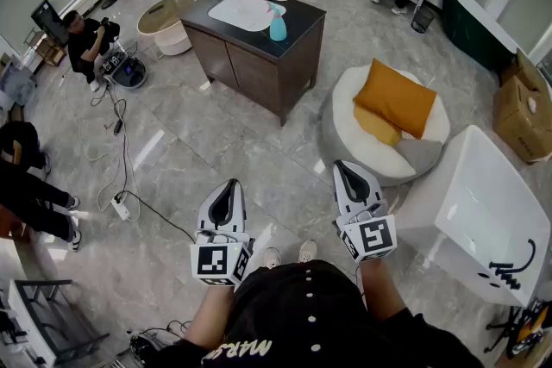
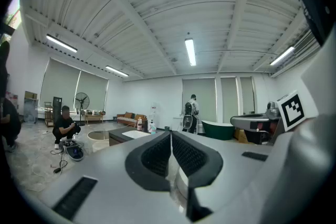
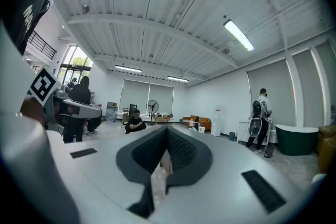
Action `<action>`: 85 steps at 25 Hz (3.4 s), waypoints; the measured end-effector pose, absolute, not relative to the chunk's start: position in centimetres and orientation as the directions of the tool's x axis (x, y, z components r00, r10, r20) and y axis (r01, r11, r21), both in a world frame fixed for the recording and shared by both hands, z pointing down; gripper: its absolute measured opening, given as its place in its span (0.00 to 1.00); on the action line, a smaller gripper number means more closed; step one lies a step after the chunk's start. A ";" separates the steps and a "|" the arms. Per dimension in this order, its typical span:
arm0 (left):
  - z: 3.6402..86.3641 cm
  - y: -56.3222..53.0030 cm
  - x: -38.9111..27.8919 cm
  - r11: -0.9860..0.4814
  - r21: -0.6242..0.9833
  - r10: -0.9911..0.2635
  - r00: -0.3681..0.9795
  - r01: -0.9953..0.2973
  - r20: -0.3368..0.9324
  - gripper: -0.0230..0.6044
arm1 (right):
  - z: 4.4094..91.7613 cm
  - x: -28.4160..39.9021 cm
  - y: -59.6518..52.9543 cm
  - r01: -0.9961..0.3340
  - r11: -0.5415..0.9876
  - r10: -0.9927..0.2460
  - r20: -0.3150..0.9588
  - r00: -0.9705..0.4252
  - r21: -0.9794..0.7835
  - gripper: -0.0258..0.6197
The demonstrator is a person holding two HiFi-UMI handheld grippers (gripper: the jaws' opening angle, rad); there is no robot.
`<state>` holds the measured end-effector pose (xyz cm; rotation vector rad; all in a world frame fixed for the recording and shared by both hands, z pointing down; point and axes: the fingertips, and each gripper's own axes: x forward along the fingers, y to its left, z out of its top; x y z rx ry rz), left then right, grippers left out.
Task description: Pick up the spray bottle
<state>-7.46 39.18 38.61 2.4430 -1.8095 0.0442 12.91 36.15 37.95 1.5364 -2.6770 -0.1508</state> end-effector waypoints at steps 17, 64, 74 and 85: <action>39.1 37.8 -5.2 -0.252 0.064 -0.962 0.257 -0.966 0.094 0.06 | 39.0 14.9 34.0 -0.844 0.535 -0.845 0.001 -0.535 0.037 0.03; 42.7 0.5 -18.7 -0.331 0.104 -0.932 0.342 -0.938 0.118 0.06 | 42.1 3.2 -3.4 -0.900 0.435 -0.899 0.057 -0.434 0.023 0.03; 42.8 -12.1 -17.5 -0.311 0.089 -0.940 0.320 -0.946 0.120 0.06 | 41.8 4.3 -16.6 -0.892 0.452 -0.892 0.031 -0.452 0.024 0.03; 41.6 -26.7 -14.1 -0.243 0.096 -0.962 0.253 -0.965 0.108 0.06 | 41.3 6.8 -32.0 -0.834 0.546 -0.838 0.042 -0.545 0.084 0.03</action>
